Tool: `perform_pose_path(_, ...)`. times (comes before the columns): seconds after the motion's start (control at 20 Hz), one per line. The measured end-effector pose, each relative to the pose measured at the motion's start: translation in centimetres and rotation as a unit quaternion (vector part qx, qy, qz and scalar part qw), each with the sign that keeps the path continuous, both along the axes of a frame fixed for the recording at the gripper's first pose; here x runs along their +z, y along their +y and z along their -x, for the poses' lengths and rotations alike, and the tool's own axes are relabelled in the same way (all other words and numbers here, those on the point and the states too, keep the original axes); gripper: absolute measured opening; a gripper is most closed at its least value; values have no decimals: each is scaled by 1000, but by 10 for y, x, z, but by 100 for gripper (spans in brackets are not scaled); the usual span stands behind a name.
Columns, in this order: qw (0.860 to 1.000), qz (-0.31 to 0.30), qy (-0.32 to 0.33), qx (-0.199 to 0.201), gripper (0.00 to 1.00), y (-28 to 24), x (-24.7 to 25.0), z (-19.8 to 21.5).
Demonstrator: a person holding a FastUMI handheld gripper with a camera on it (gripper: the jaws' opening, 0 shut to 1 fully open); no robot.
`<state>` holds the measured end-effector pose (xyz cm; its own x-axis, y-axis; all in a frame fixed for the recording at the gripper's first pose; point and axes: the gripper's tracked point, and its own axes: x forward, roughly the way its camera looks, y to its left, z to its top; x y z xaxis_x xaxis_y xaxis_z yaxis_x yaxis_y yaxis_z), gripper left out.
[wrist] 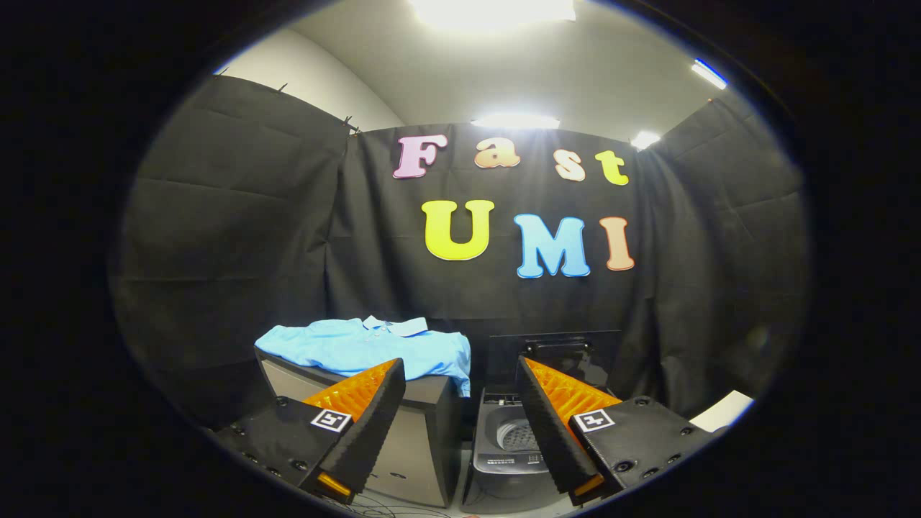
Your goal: Put the clothes into the washing machine and then close the washing machine lid.
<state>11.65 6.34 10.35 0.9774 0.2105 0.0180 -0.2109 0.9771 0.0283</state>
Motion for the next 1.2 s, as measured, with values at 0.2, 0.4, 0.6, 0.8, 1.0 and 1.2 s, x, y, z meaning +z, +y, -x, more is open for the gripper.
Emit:
perform_pose_path(0.2,1000,3,7,27,96,25,8,-28)
perform_pose_path(0.4,998,2,11,59,96,59,16,-56)
perform_pose_path(0.6,996,3,24,87,96,92,20,-83)
perform_pose_path(0.8,993,14,36,110,96,124,23,-107)
perform_pose_path(1.0,991,36,43,125,96,150,25,-137)
perform_pose_path(1.2,987,51,57,142,96,182,21,-162)
